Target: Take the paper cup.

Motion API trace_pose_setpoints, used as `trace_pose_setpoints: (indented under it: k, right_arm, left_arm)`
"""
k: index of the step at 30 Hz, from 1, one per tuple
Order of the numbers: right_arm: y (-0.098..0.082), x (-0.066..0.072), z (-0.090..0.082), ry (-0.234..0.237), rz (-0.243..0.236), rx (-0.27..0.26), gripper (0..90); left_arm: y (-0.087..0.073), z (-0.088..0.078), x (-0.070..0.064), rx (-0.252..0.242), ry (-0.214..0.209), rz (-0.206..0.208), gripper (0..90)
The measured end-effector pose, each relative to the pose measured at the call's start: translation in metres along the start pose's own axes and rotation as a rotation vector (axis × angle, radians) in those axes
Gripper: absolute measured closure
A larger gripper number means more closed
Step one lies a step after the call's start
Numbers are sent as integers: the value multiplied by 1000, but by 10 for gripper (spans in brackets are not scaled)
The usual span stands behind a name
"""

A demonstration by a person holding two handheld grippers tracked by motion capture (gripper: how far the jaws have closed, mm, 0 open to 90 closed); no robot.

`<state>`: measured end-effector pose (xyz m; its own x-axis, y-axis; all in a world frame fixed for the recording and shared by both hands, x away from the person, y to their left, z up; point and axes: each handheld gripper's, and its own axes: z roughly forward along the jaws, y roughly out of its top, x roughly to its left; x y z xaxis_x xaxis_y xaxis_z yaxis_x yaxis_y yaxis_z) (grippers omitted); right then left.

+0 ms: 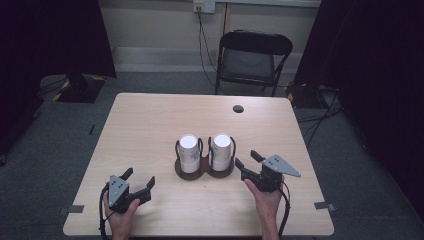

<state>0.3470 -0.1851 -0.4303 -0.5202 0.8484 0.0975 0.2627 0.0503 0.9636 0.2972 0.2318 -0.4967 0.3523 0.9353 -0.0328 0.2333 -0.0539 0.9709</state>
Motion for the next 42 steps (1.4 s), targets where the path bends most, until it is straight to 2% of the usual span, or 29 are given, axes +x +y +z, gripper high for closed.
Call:
trace_pose_setpoints:
  k: [7, 14, 24, 31, 37, 42]
  right_arm:
    - [11, 4, 7, 29, -14, -14, 335]
    - [24, 8, 15, 19, -56, -41, 363]
    - [36, 13, 38, 93, -68, -7, 350]
    - [44, 15, 54, 102, -91, 10, 314]
    - [43, 16, 65, 117, -82, 29, 304]
    - [42, 15, 69, 110, -84, 21, 310]
  left_arm:
    - [0, 0, 0, 4, 2, -6, 159]
    - [0, 0, 0, 3, 5, -1, 161]
    - [1, 1, 1, 14, 4, -11, 162]
    - [0, 1, 1, 14, 0, -11, 164]
    - [0, 1, 1, 11, -3, -11, 165]
    - [0, 1, 1, 14, 1, -14, 165]
